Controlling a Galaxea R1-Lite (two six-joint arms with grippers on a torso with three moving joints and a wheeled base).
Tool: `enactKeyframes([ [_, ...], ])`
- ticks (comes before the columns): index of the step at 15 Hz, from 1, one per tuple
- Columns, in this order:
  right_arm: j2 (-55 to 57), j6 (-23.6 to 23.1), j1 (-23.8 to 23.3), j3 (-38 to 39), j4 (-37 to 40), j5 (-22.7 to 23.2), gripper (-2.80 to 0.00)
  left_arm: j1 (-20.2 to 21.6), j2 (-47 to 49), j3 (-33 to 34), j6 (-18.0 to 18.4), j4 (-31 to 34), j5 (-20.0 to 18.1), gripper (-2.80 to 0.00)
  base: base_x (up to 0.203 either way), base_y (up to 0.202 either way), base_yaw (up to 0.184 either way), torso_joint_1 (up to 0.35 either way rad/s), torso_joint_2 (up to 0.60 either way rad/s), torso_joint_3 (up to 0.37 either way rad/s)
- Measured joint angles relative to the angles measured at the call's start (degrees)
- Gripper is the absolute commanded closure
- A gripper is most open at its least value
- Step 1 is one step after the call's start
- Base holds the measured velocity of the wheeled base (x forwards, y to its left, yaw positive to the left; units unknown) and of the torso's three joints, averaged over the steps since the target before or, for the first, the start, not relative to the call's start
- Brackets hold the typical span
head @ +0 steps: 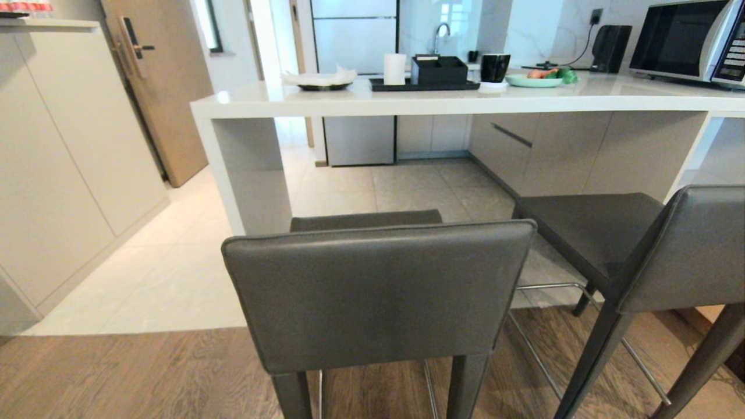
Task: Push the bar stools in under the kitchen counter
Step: Push the gray chair back under the dining table
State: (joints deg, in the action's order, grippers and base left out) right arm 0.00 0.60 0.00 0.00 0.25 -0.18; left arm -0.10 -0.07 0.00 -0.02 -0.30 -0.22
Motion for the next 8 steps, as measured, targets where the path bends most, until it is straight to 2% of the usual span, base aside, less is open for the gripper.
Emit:
enactKeyframes([
  [8, 0.0, 0.1, 0.0, 0.0, 0.0, 0.0, 0.00, 0.1, 0.0, 0.0, 0.0, 0.0, 0.0, 0.00, 0.000, 0.000, 0.000, 0.000, 0.00, 0.000],
])
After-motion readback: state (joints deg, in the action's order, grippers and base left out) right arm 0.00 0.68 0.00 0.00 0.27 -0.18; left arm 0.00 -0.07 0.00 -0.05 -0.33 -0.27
